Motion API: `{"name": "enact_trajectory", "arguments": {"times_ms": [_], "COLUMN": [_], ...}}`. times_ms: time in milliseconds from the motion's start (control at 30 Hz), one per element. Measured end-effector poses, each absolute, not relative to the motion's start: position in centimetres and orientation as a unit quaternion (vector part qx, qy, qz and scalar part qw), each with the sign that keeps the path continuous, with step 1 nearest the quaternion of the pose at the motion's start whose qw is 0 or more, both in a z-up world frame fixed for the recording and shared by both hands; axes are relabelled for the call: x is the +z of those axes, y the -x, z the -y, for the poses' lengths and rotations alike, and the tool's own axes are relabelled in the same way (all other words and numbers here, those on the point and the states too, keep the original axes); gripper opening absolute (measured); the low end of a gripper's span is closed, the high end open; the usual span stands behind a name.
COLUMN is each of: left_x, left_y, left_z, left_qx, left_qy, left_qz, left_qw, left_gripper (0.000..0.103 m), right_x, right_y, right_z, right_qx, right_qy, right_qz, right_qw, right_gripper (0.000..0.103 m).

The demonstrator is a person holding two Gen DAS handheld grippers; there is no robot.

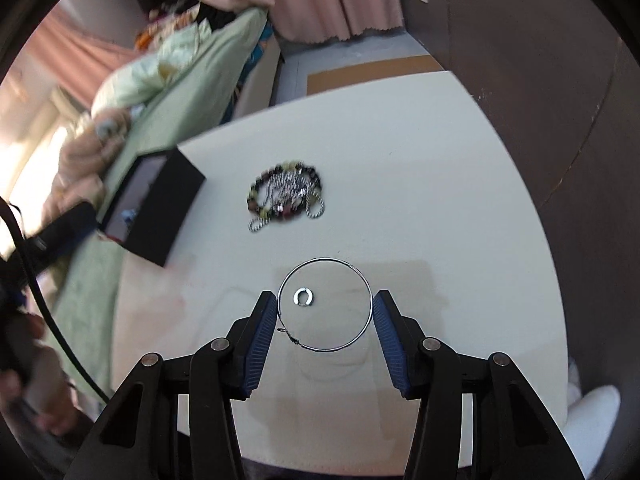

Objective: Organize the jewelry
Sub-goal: 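Grasp the small silver ring with the left gripper and lift it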

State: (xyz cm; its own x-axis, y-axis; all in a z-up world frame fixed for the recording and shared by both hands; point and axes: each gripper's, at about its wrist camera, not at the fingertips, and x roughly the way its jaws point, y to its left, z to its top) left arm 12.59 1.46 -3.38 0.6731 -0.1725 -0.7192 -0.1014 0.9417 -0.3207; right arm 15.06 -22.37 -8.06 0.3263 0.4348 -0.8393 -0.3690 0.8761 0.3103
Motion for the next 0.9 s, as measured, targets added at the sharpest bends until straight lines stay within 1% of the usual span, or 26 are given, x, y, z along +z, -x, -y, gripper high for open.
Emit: {"name": "enact_trajectory", "arguments": {"times_ms": [200, 267, 433, 667, 733, 767, 833, 900], "left_x": [-4.1, -4.4, -6.1, -8.0, -8.4, -8.7, -9.2, -9.7], "left_y": [-13.1, -13.4, -14.0, -14.4, -14.5, -14.6, -14.7, -14.9], "left_z": [1.6, 2.7, 5.2, 8.4, 9.2, 9.5, 10.0, 10.3], "left_qx": [-0.041, -0.047, -0.062, -0.075, -0.08, -0.081, -0.085, -0.087], "left_qy": [0.136, 0.124, 0.09, 0.038, 0.025, 0.02, 0.017, 0.015], "left_qz": [-0.411, -0.417, -0.439, -0.451, -0.453, -0.455, -0.459, -0.464], "left_qw": [0.9, 0.899, 0.892, 0.888, 0.887, 0.887, 0.884, 0.882], "left_gripper": [0.086, 0.084, 0.067, 0.054, 0.049, 0.048, 0.041, 0.038], "right_x": [-7.3, -7.3, -7.4, -6.9, -6.9, -6.9, -6.8, -6.8], "right_y": [-16.3, -17.7, -19.2, -19.6, -19.6, -19.7, -19.7, -19.8], "right_z": [24.9, 25.1, 26.5, 28.1, 28.4, 28.5, 28.9, 29.2], "right_qx": [0.236, 0.229, 0.215, 0.209, 0.208, 0.206, 0.205, 0.203], "right_qy": [-0.082, -0.099, -0.135, -0.16, -0.164, -0.166, -0.171, -0.175], "right_qz": [-0.517, -0.517, -0.517, -0.509, -0.508, -0.508, -0.506, -0.506], "right_qw": [0.819, 0.819, 0.817, 0.819, 0.82, 0.82, 0.82, 0.82], "right_gripper": [0.051, 0.051, 0.051, 0.051, 0.051, 0.051, 0.051, 0.051]}}
